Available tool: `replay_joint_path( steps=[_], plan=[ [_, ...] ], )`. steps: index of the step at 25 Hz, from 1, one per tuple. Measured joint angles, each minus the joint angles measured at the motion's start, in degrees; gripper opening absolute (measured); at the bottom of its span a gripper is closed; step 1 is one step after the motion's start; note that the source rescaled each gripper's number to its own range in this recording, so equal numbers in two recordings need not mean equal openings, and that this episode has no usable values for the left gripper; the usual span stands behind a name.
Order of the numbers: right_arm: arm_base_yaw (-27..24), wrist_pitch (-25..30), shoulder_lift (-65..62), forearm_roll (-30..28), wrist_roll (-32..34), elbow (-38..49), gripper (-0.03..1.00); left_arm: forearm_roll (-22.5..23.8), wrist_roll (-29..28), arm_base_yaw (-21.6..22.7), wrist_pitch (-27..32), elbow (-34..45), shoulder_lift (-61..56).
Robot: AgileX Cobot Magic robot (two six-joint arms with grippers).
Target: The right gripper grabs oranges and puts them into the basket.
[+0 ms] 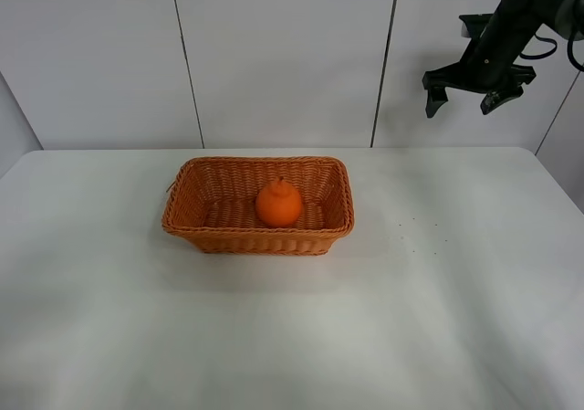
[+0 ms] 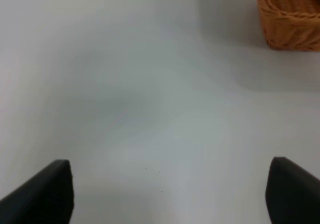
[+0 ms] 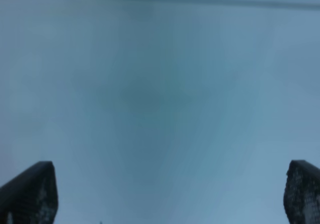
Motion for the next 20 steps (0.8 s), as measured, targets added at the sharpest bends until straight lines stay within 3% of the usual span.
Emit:
replay_joint_path(
  steps=[10,15,20],
  plan=[
    [0.33,-0.07,-12.44,1.20,-0.44,13.01,1.00,0.00,0.00,0.00,0.00,0.00,0.00],
    [0.33,-0.19,-26.79,1.26,-0.44,29.80,1.00,0.05,0.00,0.00,0.00,0.00,0.00],
    [0.33,-0.19,-46.20,1.30,-0.44,52.36,1.00,0.05,0.00,0.00,0.00,0.00,0.00]
  ],
)
